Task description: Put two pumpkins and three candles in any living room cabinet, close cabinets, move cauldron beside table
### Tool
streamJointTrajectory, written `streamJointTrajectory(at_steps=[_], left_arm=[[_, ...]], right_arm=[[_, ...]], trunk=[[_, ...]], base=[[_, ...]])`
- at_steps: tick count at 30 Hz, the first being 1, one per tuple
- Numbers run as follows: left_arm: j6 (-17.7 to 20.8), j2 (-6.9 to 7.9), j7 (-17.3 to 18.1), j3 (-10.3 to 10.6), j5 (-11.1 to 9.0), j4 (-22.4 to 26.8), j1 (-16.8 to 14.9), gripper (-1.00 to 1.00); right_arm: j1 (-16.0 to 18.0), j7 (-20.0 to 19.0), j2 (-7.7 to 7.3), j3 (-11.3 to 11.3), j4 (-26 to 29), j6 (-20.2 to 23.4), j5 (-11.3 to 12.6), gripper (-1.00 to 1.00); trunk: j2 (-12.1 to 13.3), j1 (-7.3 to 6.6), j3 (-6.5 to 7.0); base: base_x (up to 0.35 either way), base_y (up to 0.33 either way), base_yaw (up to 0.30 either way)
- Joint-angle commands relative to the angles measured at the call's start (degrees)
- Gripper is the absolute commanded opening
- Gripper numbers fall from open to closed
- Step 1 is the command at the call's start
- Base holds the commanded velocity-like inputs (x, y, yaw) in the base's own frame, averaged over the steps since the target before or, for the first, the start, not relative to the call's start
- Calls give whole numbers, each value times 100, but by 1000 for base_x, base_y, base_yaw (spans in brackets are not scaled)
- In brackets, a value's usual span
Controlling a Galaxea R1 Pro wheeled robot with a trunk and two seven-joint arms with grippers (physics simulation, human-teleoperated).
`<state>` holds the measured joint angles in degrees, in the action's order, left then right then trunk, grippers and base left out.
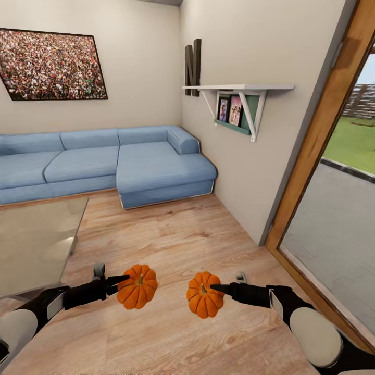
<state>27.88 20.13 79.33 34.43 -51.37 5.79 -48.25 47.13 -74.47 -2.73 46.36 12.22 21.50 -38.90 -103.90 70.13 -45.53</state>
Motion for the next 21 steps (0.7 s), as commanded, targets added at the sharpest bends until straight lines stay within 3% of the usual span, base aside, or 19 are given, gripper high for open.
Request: streamJointTrajectory(at_steps=[1, 21], left_arm=[[-7, 0, 3, -41, -5, 1, -1, -100], [-19, -7, -13, -41, -5, -8, -1, -100]], right_arm=[[-9, 2, 0, 14, 0, 1, 5, -100], [-20, 47, 9, 18, -1, -6, 6, -100]], trunk=[[0, 0, -4], [0, 0, -89]], base=[[0, 0, 260], [0, 0, 260]])
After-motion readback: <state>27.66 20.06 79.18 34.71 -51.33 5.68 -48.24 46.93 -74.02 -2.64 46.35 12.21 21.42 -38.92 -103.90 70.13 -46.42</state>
